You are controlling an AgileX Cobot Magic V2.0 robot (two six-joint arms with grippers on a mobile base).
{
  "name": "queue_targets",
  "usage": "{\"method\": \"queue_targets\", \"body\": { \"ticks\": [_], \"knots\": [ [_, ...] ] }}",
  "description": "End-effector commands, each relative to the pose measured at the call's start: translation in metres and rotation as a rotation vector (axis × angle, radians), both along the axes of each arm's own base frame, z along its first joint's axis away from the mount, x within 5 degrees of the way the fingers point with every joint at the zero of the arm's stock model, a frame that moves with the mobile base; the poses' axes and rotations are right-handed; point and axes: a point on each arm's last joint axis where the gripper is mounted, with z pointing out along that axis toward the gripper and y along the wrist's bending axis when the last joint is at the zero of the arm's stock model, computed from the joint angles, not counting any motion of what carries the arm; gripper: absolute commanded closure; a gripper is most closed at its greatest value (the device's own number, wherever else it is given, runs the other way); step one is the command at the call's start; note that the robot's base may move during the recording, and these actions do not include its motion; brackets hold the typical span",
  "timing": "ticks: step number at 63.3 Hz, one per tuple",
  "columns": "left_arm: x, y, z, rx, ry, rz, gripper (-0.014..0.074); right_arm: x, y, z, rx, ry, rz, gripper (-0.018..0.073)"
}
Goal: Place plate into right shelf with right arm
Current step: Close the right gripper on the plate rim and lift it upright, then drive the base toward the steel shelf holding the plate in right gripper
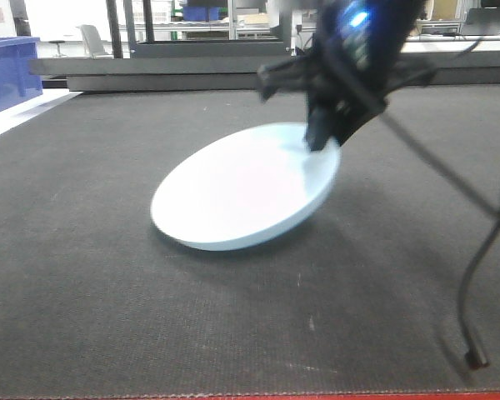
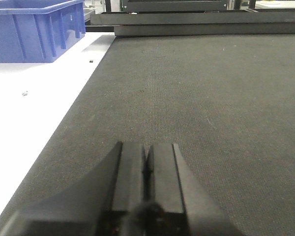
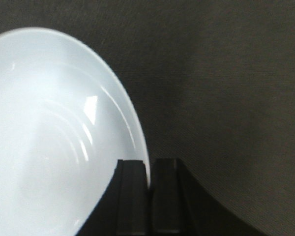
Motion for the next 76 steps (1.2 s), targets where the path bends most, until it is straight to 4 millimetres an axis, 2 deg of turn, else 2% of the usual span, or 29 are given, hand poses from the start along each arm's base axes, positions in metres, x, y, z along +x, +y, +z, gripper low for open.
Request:
{"method": "queue_targets", "body": {
  "ticks": [1, 14, 36, 60, 76],
  "knots": [
    [-0.001, 0.002, 0.006, -0.011, -0.088, 0.017, 0.0643, -0.017, -0.019, 0.044, 0.059, -0.177, 0.007, 0.0531],
    [-0.001, 0.002, 0.006, -0.011, -0.088, 0.017, 0.0643, -0.070, -0.056, 0.064, 0.099, -0.324, 0.007, 0.0531],
    [-0.001, 0.002, 0.006, -0.011, -0.088, 0.017, 0.0643, -0.165, -0.102, 0.091, 0.201, -0.596, 0.030, 0.0531],
    [-0.001, 0.002, 0.006, -0.011, -0.088, 0.017, 0.0643, -0.239, -0.140, 0.133, 0.244, -0.918, 0.037, 0.0531],
    [-0.001, 0.002, 0.006, -0.011, -0.088, 0.017, 0.0643, -0.270, -0.155, 0.145, 0.302, -1.045, 0.029, 0.0531]
  ]
}}
